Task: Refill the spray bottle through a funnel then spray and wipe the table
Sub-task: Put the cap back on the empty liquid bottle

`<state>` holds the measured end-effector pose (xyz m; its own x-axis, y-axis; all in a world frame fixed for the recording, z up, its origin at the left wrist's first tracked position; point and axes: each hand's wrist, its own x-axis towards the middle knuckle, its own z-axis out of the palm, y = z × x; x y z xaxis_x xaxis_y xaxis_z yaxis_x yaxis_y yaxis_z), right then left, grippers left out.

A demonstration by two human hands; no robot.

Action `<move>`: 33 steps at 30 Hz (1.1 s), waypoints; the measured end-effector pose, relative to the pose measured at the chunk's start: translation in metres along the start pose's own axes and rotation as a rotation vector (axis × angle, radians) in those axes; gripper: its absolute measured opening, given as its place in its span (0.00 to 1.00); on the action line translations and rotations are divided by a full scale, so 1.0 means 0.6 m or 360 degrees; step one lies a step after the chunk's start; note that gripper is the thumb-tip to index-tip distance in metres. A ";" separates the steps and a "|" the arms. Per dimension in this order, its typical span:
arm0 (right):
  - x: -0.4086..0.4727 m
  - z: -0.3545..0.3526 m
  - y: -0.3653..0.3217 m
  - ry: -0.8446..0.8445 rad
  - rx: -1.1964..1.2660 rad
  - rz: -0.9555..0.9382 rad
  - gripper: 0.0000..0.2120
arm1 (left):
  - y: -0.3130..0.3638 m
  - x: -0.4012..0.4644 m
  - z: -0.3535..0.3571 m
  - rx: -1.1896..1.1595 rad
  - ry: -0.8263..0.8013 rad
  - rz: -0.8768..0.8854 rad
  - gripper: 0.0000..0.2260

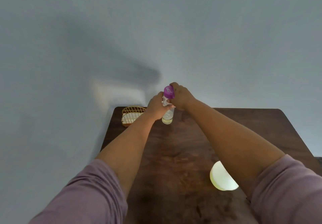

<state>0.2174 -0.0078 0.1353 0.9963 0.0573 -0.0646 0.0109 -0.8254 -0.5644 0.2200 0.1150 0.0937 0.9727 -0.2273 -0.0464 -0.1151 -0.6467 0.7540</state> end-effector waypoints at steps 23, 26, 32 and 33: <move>0.055 0.062 0.021 0.0011 0.0054 0.0103 0.39 | -0.056 0.050 0.010 0.0014 0.0022 -0.0049 0.31; 0.046 0.057 0.022 0.0040 0.0086 0.0124 0.38 | -0.049 0.048 0.009 0.0046 0.0052 -0.0014 0.32; 0.028 0.051 0.016 0.0039 0.0156 0.0129 0.38 | -0.037 0.037 0.009 0.0115 0.0100 0.0007 0.35; 0.023 0.048 0.015 0.0047 0.0173 0.0130 0.37 | -0.034 0.033 0.009 0.0144 0.0123 0.0024 0.36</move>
<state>0.2288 0.0019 0.1057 0.9955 -0.0255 -0.0910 -0.0784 -0.7607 -0.6444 0.2407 0.1199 0.0740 0.9829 -0.1832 0.0178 -0.1444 -0.7073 0.6920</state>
